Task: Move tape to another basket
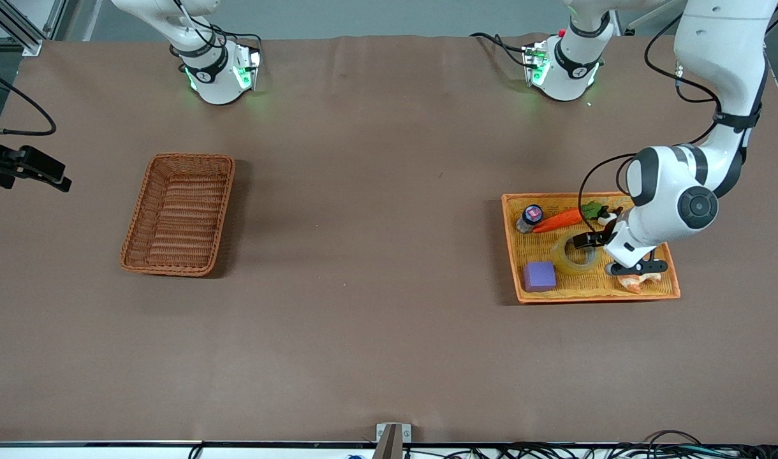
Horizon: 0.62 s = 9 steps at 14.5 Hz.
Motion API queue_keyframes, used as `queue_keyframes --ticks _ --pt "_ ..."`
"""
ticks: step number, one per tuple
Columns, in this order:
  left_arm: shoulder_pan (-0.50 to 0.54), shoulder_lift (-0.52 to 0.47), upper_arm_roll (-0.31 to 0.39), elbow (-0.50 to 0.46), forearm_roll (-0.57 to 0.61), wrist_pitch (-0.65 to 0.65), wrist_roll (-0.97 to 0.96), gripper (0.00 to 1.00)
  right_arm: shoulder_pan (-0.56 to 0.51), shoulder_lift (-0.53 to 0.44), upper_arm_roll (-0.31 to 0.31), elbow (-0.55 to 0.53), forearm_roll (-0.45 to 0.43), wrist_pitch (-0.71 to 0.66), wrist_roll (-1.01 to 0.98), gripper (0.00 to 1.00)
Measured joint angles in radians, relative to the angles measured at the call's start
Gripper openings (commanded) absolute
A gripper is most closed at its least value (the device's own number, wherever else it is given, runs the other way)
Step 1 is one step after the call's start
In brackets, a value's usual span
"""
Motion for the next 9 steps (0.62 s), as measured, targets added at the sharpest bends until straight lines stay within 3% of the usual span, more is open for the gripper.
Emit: queue_keyframes --ticks 2,4,5,9 --pt "0.002 0.033 0.004 0.000 0.000 0.048 0.003 0.38 0.000 0.000 0.000 0.000 0.000 0.000 0.000 1.00" --pt "0.001 0.049 0.003 0.002 0.000 0.069 0.003 0.06 0.000 0.000 0.000 0.000 0.000 0.000 0.000 1.00" --pt "0.001 0.050 0.003 0.005 0.000 0.071 0.003 0.00 0.000 0.000 0.000 0.000 0.000 0.000 0.000 1.00" --pt "0.001 0.041 0.004 0.021 0.001 0.071 0.003 0.00 0.000 0.000 0.000 0.000 0.000 0.000 0.000 1.00"
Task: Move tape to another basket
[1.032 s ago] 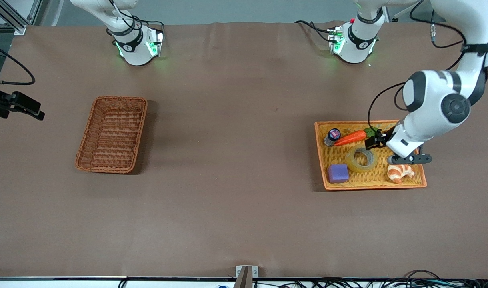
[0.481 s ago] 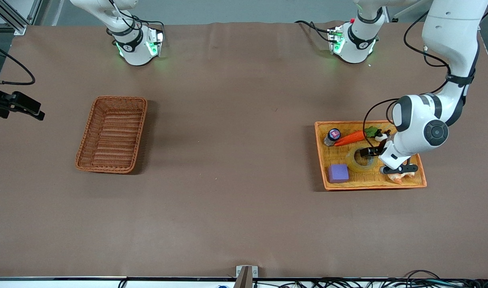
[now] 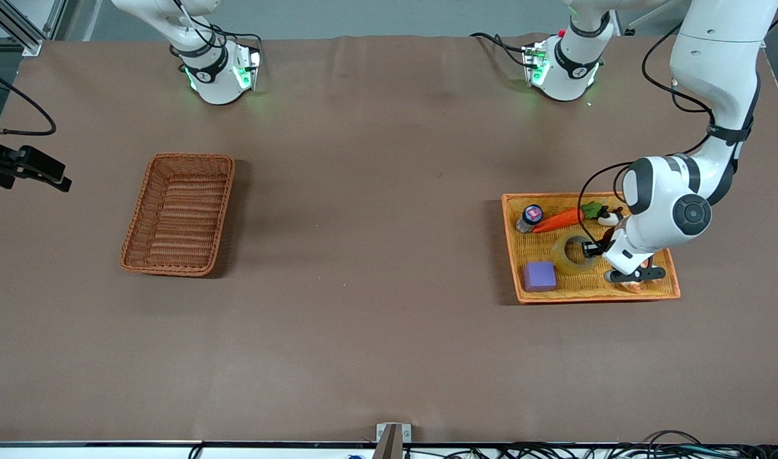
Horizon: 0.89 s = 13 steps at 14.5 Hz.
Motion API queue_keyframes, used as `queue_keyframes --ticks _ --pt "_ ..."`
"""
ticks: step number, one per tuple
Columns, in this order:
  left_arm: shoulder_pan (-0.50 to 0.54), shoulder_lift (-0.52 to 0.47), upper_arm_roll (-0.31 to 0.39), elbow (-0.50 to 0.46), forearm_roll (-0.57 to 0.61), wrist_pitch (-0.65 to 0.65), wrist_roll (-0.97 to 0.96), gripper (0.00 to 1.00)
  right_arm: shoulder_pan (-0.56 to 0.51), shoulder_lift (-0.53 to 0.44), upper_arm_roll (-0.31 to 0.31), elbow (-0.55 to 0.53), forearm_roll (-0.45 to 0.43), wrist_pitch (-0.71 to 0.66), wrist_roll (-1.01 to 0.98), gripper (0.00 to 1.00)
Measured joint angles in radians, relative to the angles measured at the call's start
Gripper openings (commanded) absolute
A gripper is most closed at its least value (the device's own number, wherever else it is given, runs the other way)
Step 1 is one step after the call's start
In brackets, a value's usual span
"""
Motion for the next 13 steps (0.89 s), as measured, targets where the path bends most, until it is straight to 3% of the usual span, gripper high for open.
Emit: queue_keyframes --ticks 3,6,9,13 --pt "-0.001 -0.057 -0.003 0.021 0.001 -0.041 0.000 0.04 0.000 0.000 0.000 0.000 0.000 0.000 0.000 1.00" --pt "-0.001 -0.149 -0.045 0.118 0.001 -0.213 0.000 0.03 0.000 0.000 0.000 0.000 0.000 0.000 0.000 1.00" --pt "-0.006 -0.185 -0.139 0.290 0.001 -0.453 -0.027 0.03 0.000 0.000 -0.001 0.000 0.000 0.000 0.000 1.00" --pt "-0.016 -0.158 -0.293 0.405 0.018 -0.513 -0.163 0.04 0.000 0.000 -0.001 0.000 0.000 0.000 0.000 1.00"
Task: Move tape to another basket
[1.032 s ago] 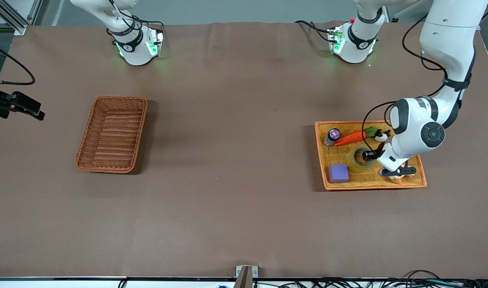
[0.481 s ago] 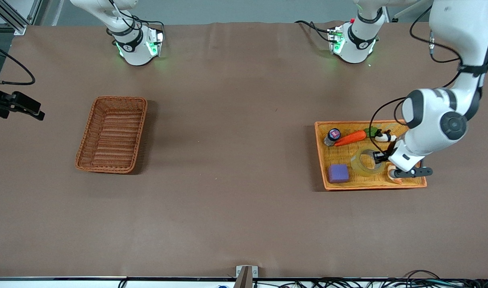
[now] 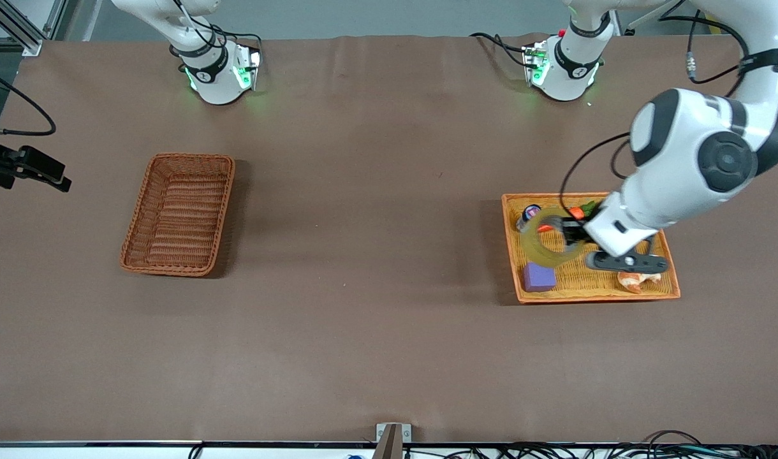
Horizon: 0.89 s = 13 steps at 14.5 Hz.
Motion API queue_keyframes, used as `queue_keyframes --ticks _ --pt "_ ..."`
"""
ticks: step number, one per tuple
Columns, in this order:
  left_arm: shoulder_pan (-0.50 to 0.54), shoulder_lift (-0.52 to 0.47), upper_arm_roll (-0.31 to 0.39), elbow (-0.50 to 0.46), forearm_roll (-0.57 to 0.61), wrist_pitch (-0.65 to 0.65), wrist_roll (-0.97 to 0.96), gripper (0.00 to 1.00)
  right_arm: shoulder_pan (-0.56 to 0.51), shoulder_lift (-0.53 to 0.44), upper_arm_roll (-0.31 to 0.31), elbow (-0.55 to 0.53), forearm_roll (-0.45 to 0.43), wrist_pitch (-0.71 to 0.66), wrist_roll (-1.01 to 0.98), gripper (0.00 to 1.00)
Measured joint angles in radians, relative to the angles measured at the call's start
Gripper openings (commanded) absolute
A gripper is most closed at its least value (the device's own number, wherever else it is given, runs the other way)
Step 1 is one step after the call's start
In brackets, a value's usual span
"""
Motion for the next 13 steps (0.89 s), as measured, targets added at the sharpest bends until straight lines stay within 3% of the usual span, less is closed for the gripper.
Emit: queue_keyframes --ticks 4,6,13 --pt "-0.020 0.112 -0.221 0.076 0.113 0.000 -0.270 0.04 0.000 0.000 0.000 0.000 0.000 0.000 0.000 1.00" --pt "-0.058 0.196 -0.288 0.133 0.148 0.001 -0.377 0.03 0.000 0.000 0.000 0.000 0.000 0.000 0.000 1.00" --pt "-0.370 0.522 -0.278 0.361 0.260 0.051 -0.648 0.09 0.000 0.000 -0.001 0.000 0.000 0.001 0.000 1.00"
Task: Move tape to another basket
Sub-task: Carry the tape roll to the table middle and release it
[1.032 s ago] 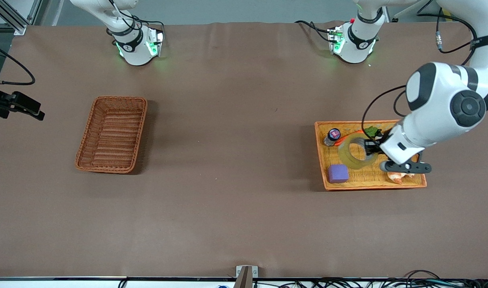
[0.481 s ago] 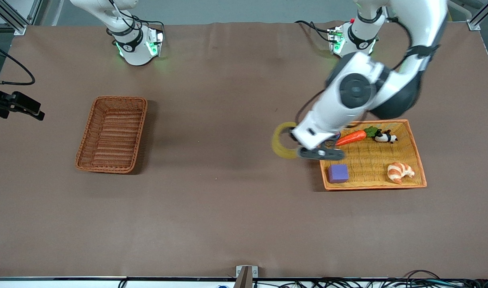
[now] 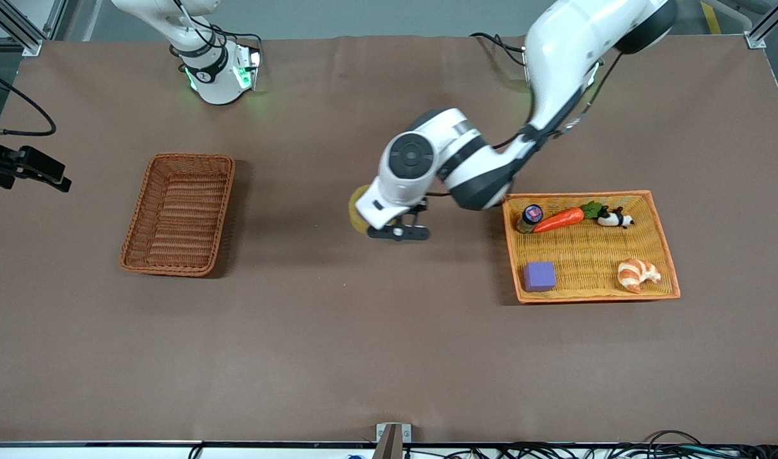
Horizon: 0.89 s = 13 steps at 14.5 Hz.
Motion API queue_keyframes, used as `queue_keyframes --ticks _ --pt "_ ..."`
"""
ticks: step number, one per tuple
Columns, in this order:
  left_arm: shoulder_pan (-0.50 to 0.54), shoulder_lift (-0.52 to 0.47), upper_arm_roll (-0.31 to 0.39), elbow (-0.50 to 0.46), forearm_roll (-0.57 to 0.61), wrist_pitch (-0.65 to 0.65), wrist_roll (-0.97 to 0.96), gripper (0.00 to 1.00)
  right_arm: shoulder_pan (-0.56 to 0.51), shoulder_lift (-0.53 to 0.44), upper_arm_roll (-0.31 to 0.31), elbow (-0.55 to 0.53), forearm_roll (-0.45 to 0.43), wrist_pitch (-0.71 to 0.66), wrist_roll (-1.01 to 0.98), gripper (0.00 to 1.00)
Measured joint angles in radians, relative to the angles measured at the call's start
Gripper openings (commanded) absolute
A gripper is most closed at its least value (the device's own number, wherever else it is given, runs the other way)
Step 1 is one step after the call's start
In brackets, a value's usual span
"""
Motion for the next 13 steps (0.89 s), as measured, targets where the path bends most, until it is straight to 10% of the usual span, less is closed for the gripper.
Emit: queue_keyframes --ticks 8,13 --pt "-0.178 0.169 0.184 0.085 0.000 0.227 -0.002 0.71 0.000 0.000 0.000 0.000 0.000 0.002 0.000 1.00" --pt "-0.115 0.102 0.180 0.128 -0.003 0.192 -0.003 0.78 0.003 0.001 0.000 0.000 0.000 0.009 -0.001 1.00"
